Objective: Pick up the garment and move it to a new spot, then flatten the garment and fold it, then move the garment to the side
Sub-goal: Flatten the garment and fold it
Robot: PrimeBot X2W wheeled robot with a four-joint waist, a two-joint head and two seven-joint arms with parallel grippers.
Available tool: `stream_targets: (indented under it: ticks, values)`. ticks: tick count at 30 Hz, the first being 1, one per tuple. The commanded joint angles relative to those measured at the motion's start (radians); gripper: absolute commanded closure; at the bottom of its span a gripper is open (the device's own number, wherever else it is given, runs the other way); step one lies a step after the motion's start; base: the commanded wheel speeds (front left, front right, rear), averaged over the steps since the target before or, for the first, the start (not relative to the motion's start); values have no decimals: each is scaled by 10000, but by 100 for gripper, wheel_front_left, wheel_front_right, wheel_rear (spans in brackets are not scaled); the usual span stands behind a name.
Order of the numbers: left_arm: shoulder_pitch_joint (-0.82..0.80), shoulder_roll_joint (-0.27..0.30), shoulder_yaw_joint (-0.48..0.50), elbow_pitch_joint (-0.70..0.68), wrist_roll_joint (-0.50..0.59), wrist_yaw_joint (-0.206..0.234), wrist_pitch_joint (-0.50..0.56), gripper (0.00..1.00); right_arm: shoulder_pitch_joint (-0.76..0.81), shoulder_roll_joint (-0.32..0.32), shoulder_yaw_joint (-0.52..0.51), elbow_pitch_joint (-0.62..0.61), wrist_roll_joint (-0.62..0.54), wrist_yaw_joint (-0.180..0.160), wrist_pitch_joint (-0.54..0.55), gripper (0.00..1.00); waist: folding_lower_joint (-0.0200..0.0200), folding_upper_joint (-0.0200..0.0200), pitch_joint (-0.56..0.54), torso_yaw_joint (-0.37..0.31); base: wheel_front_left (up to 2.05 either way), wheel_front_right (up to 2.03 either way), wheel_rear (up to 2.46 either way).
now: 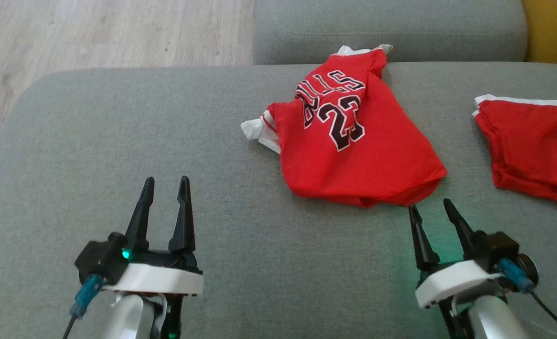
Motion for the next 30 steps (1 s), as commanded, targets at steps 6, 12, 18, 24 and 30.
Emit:
stream_targets:
  ticks: [6, 12, 18, 24, 30]
  values:
    - [-418, 66, 216, -307, 109, -40, -93, 0, -484, 77, 1069, -520, -68, 65, 484, 0, 3, -1, 296, 313, 0, 0, 0]
    - [-539, 66, 70, -222, 51, -51, -94, 0, -888, -60, 1638, 101, -13, 65, 1149, 0, 3, -1, 537, 710, 0, 0, 0]
    - [-671, 66, -47, -140, -18, -58, -94, 0, -1506, -201, 1692, 1152, -50, 65, 1468, 0, 3, -1, 719, 1129, 0, 0, 0]
    - [-726, 66, -99, -106, -36, -62, -94, 0, -2121, -183, 1773, 2224, 415, 65, 1671, 0, 3, -1, 865, 1402, 0, 0, 0]
    - [-737, 66, -38, -105, 4, -64, -94, 0, -2701, -193, 1955, 2966, 537, 65, 1326, 100, 3, -1, 935, 1419, 0, 0, 0]
